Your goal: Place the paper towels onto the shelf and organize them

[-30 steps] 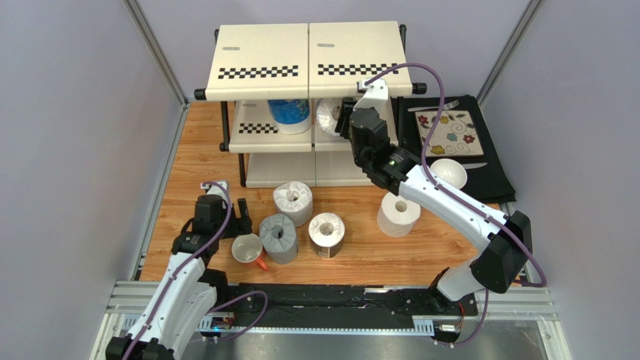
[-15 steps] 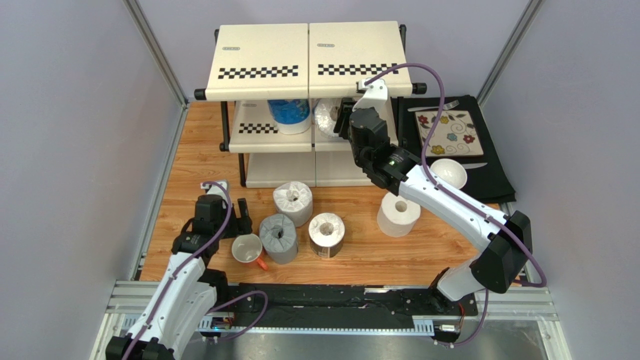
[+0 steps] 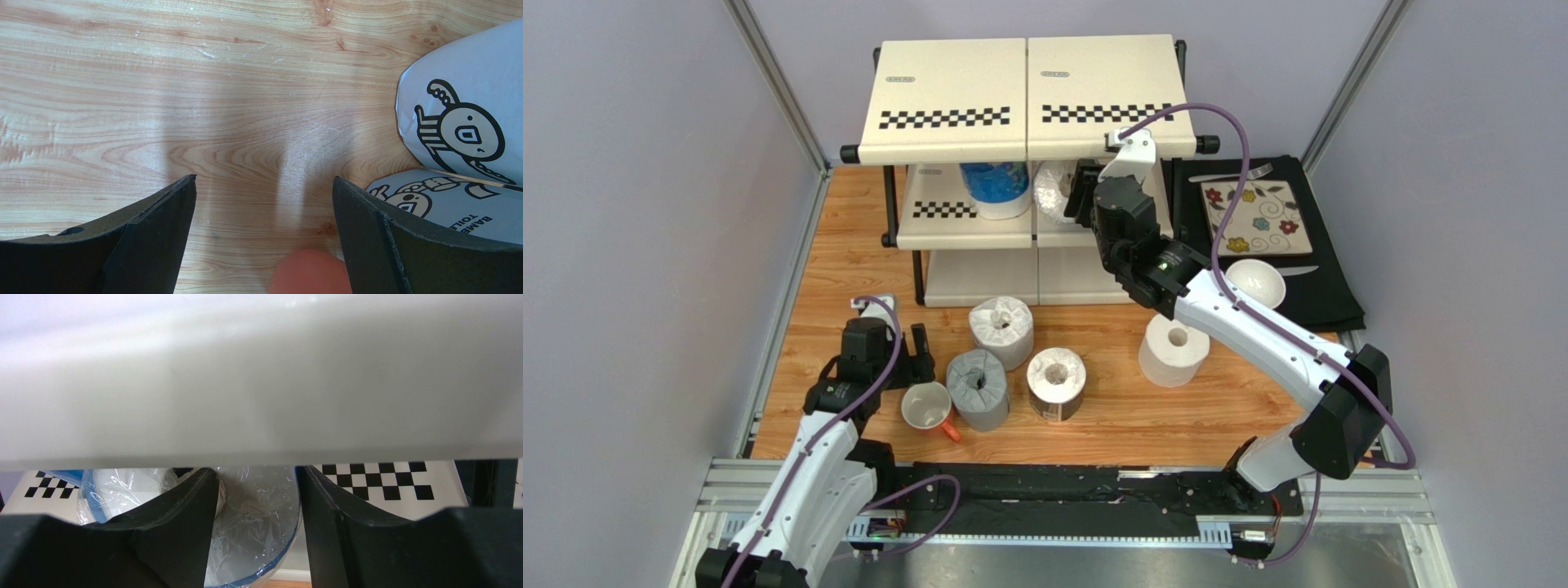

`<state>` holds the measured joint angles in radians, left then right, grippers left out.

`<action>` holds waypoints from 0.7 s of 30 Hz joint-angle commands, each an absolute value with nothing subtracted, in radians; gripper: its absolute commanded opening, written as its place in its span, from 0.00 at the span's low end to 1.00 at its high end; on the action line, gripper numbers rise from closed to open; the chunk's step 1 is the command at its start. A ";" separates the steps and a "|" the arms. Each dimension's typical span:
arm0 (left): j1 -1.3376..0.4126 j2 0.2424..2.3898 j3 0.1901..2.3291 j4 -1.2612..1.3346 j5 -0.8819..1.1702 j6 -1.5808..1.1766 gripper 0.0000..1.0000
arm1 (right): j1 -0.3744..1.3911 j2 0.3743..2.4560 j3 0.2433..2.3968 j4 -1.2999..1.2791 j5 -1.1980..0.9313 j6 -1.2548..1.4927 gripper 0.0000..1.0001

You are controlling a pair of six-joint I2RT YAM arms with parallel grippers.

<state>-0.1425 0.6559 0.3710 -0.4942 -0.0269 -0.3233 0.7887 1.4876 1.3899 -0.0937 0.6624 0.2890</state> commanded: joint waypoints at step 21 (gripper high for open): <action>-0.149 0.660 0.371 -0.500 -0.012 -0.302 0.90 | 0.787 1.500 1.463 -0.041 0.615 0.305 0.62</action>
<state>-0.1425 0.6579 0.3710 -0.4927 -0.0254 -0.3229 0.7887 1.4902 1.4223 -0.0845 0.6262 0.3023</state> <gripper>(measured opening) 0.898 0.615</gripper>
